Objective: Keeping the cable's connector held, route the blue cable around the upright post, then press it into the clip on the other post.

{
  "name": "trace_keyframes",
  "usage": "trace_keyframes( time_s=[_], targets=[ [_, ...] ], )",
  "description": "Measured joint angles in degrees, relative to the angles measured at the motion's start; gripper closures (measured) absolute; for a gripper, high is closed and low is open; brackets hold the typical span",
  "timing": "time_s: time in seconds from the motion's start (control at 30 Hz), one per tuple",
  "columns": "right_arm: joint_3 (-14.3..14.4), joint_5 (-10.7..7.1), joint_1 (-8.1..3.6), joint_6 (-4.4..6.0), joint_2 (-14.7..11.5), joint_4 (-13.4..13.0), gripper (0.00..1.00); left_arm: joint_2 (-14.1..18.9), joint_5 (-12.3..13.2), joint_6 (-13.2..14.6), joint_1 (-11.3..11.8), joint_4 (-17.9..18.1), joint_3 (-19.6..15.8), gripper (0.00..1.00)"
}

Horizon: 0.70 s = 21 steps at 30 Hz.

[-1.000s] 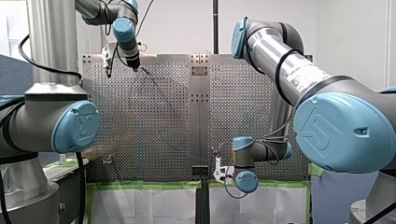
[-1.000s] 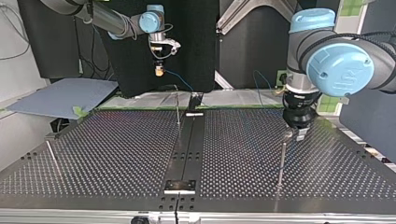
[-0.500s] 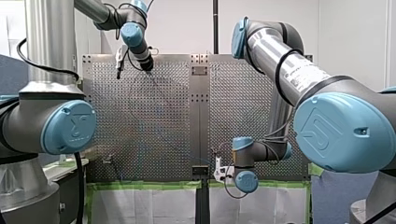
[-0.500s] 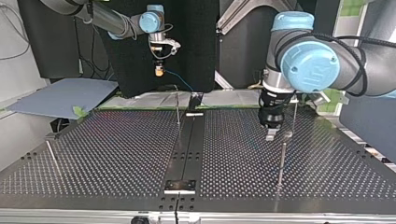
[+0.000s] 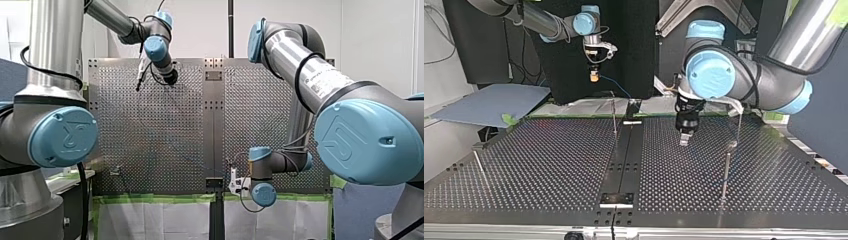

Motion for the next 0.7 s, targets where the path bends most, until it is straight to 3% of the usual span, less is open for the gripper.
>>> trace_keyframes(
  time_s=[0.3,0.7],
  targets=[
    [0.0,-0.01,0.0,-0.04,0.0,-0.1,1.0,-5.1,-4.3,5.1,-0.1,0.7,2.9,0.0],
    [0.0,-0.06,0.01,-0.07,0.0,-0.3,1.0,-10.1,-5.1,12.3,1.0,3.0,4.2,0.0]
  ],
)
